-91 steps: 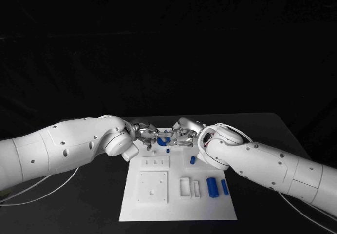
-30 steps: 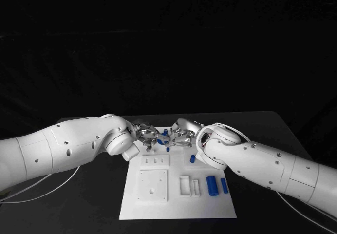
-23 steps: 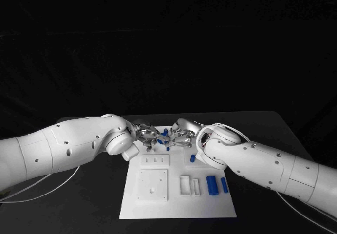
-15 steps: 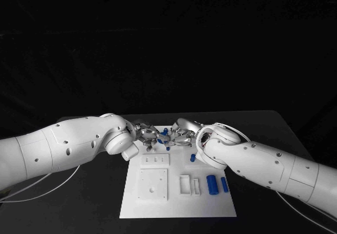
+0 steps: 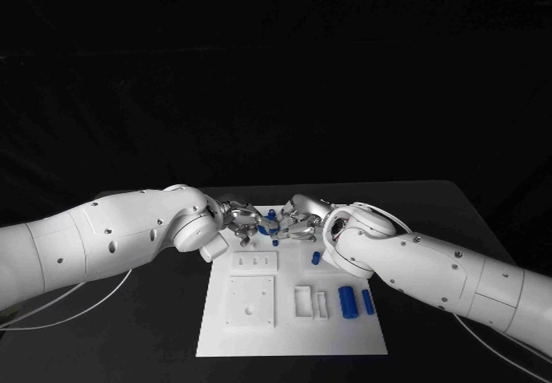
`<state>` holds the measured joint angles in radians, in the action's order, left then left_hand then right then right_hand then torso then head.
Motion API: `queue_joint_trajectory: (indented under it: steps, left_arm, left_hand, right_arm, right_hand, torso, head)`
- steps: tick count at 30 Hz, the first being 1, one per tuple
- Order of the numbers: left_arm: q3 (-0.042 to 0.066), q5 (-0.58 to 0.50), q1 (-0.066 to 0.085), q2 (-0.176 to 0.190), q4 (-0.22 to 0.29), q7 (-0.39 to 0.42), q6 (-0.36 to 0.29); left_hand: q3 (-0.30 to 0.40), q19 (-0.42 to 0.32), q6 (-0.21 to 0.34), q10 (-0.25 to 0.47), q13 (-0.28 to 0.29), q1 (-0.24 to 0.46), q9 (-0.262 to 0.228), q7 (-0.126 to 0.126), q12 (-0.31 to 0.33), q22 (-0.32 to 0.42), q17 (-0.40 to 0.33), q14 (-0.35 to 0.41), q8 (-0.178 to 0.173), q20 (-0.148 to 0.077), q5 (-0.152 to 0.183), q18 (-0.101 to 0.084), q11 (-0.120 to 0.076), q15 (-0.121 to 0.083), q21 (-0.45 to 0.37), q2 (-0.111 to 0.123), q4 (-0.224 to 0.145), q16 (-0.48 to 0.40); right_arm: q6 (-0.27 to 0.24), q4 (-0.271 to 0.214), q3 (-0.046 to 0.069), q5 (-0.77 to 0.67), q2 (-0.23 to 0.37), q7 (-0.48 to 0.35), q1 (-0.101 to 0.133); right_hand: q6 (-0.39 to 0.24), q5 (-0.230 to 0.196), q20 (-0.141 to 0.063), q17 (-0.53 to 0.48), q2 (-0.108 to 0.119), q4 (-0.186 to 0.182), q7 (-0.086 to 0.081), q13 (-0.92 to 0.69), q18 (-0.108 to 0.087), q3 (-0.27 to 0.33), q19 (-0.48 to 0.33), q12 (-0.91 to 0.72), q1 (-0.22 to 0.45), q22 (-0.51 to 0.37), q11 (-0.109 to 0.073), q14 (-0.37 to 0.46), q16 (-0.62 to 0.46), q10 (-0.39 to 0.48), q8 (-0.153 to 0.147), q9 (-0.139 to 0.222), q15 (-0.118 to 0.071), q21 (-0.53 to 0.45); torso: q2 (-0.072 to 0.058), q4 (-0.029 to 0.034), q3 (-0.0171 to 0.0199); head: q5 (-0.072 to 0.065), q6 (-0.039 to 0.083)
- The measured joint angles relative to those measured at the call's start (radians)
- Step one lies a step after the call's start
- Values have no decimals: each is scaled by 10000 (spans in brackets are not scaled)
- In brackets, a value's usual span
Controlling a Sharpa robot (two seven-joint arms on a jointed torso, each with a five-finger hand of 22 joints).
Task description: Assemble the parts on the task board
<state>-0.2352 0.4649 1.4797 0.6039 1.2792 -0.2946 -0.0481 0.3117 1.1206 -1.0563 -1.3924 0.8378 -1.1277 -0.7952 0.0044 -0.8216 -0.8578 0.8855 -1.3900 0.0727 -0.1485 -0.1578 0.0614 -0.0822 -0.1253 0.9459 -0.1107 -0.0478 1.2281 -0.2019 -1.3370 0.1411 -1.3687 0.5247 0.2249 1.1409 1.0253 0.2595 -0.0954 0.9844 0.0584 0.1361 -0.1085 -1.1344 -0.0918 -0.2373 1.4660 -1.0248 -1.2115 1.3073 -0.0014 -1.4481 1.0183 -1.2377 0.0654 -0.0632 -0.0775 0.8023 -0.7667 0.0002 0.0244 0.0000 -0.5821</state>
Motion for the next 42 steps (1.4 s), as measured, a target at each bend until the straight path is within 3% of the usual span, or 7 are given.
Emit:
queue_joint_trajectory:
  steps: [5,12,16,22,25,39,42]
  left_arm:
    - [0,1,0,10,-6,-34,-21]
    - [0,64,-2,62,-25,-159,-42]
    - [-3,170,-3,124,-41,-291,-47]
    - [-8,425,-5,227,-64,-541,-65]
    - [-12,626,-7,255,-62,-688,-89]
    - [-54,2011,-102,491,467,-1350,-561]
    - [-64,2255,-130,543,642,-1434,-751]
  left_hand:
    - [33,36,48,-34,24,86,-5,-47,0,-53,26,-34,1,-36,-155,0,-34,-34,-46,42,-14,0]
    - [132,72,48,-69,23,168,-17,-46,0,-91,35,-35,4,-1,-588,1,-68,-35,-85,123,-3,-3]
    - [189,107,48,-87,-12,228,-232,-46,41,-131,32,-71,17,-34,-596,1,-86,-70,-149,183,0,-3]
    - [223,160,47,-136,-12,224,-245,-46,79,-155,25,-88,49,-53,-597,1,-102,-88,-167,275,-15,-4]
    - [226,215,25,-229,-26,252,-248,-23,128,-178,25,-143,148,-70,-700,2,-156,-141,-190,350,-16,-4]
    - [116,610,-275,-697,-234,190,-245,277,738,-299,122,-434,797,-36,-1084,1,-193,-173,-681,704,-324,-279]
    - [101,700,-299,-697,-224,165,-244,301,823,-467,206,-466,906,-15,-1141,2,-193,-141,-835,783,-363,-279]
  right_arm:
    - [-146,14,-1,25,122,-48,-30]
    - [-394,-98,4,108,509,-221,-170]
    - [-515,-178,37,288,895,-425,-300]
    - [-701,-188,211,950,1537,-946,-404]
    - [-813,-208,380,1405,1847,-1231,-436]
    - [-1403,58,1470,3195,2478,-2167,-350]
    - [-1503,216,1616,3345,2502,-2257,-298]
  right_hand:
    - [-2009,0,83,-61,87,-459,-233,168,-108,1377,-12,38,-387,6,139,16,-79,138,-67,71,86,-104]
    - [-2319,329,118,-66,384,-1143,-243,294,-156,2149,24,38,-704,8,174,49,-79,174,-67,83,119,-151]
    - [-2320,586,118,-74,429,-1441,-243,329,-155,2380,25,38,-749,7,175,49,-79,174,-67,82,119,-151]
    - [-2202,816,118,-83,333,-1354,-216,364,-155,2750,24,38,-729,7,175,49,-116,174,-67,82,119,-192]
    - [-2100,932,118,-83,213,-1275,-205,376,-156,2829,24,38,-691,6,174,49,-116,174,-67,82,118,-192]
    - [-1675,1323,117,-227,-98,-905,-137,555,-148,3198,25,123,-561,5,139,49,-313,282,-67,72,118,-434]
    - [-1640,1375,117,-227,-137,-877,-172,556,-147,3227,25,123,-522,5,139,49,-313,282,-67,73,118,-434]
  torso:
    - [0,-1,-1]
    - [5,-9,3]
    - [6,-12,15]
    - [31,-50,26]
    - [54,-73,34]
    - [169,-85,60]
    - [199,-69,66]
  head:
    - [-23,21]
    - [-31,50]
    - [27,81]
    - [72,67]
    - [127,31]
    - [357,-196]
    - [374,-277]
